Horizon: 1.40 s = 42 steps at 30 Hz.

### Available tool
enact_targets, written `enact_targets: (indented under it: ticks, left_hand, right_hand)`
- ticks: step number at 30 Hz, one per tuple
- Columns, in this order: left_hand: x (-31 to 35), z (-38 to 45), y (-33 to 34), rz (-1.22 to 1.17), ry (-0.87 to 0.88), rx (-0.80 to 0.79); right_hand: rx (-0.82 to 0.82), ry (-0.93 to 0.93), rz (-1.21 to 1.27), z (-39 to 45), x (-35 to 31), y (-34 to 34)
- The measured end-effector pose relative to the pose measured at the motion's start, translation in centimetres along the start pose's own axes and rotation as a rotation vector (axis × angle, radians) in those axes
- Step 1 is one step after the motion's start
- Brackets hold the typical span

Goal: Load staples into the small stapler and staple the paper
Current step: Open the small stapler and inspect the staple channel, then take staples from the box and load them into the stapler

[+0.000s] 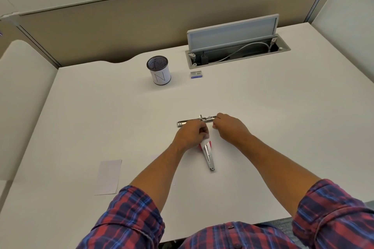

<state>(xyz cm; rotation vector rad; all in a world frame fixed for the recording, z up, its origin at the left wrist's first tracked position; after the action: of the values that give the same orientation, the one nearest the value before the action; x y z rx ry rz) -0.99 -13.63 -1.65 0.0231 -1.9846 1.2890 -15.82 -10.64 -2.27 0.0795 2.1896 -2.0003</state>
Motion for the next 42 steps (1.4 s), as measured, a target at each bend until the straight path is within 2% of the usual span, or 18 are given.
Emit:
enact_targets:
  ticks: [11, 14, 18, 22, 27, 34, 42]
  left_hand:
    - [0.4, 0.3, 0.0, 0.047, 0.030, -0.011]
    - [0.5, 0.4, -0.7, 0.013, 0.058, 0.044]
    - [0.0, 1.1, -4.9, -0.195, 0.056, 0.272]
    - [-2.4, 2.7, -11.9, -0.422, -0.070, 0.582]
    - [-5.4, 5.8, -19.8, -0.397, -0.163, 0.815]
    - [-8.7, 8.8, -23.7, -0.341, -0.252, 0.880]
    - [-9.0, 11.4, -24.0, -0.315, -0.262, 0.857]
  right_hand:
    - [-0.032, -0.132, -0.044, -0.9, -0.5, 0.3]
    - [-0.012, -0.130, 0.024, -0.6, -0.8, 0.0]
    - [0.129, -0.123, 0.272, 1.8, -2.3, -3.1]
    - [0.219, -0.082, 0.470, 7.7, -4.8, -8.3]
    - [0.226, -0.053, 0.542, 16.6, -8.5, -12.7]
    - [0.191, 0.040, 0.526, 24.7, -10.0, -12.4]
    - [0.166, 0.043, 0.479, 28.5, -10.7, -11.8]
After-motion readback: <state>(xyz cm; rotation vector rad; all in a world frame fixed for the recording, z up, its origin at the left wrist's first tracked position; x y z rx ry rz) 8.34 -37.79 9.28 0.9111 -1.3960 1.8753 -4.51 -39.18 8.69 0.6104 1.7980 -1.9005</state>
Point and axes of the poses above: each hand's wrist, its own z-axis towards the middle knuckle, its own y-axis out of the palm, x = y × z, the point moved 5 cm from there along z, towards the middle knuckle, and after that the axes turned 1 degree about y, right-handed, at the moved point
